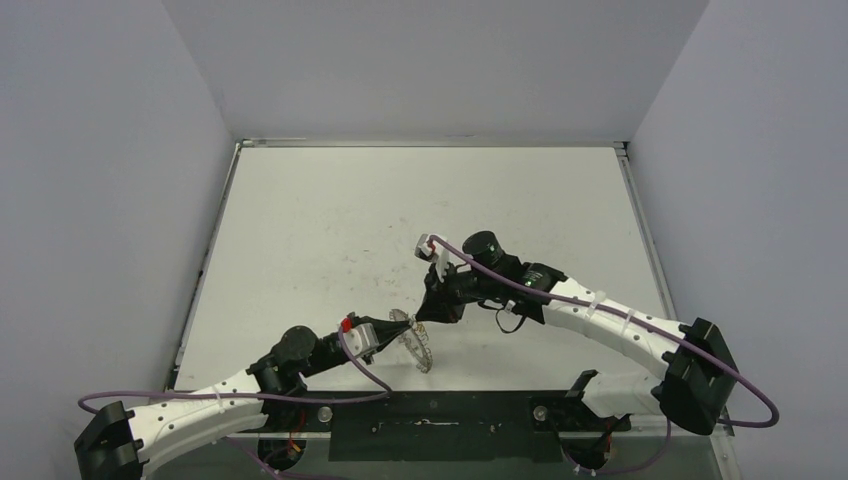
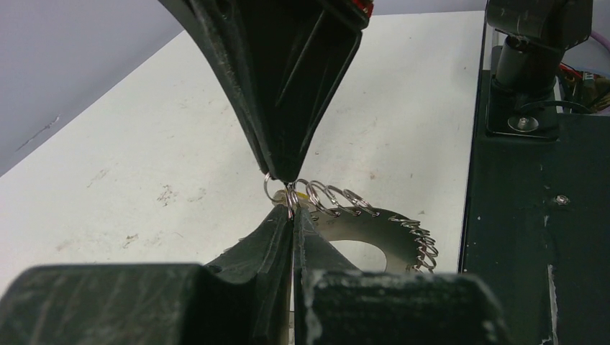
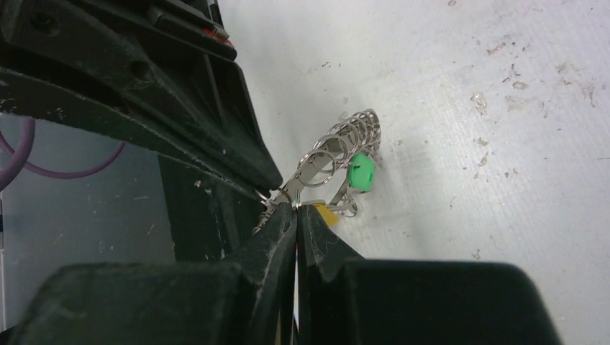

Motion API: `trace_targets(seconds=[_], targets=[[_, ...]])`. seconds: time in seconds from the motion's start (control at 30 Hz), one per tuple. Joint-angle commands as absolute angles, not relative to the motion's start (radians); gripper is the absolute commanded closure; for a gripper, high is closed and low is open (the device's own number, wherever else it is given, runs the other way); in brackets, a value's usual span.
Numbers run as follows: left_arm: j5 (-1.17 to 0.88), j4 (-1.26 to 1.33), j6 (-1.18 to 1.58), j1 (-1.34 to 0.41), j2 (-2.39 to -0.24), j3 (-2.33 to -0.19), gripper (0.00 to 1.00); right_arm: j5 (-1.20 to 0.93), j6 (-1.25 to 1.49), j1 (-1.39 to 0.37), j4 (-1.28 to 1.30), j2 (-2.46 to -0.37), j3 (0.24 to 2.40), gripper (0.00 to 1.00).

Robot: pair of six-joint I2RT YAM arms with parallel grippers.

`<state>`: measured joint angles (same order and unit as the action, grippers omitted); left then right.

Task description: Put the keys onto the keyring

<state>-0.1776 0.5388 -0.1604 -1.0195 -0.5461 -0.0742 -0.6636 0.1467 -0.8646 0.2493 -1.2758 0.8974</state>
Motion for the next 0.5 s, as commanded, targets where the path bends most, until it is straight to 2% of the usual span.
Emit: trace_targets(seconds=[0.0, 0.47], targets=[[-0.15, 0.588, -0.147, -1.023, -0.535, -0.085, 1.0, -0.694, 0.134, -0.876, 0.28, -1.224, 0.898, 1.0], [-0.166, 0.596, -0.149, -1.023, -0.541, -0.088, 1.0, -0.707, 0.164, -0.921, 0.269, -1.174, 0.872, 1.0]])
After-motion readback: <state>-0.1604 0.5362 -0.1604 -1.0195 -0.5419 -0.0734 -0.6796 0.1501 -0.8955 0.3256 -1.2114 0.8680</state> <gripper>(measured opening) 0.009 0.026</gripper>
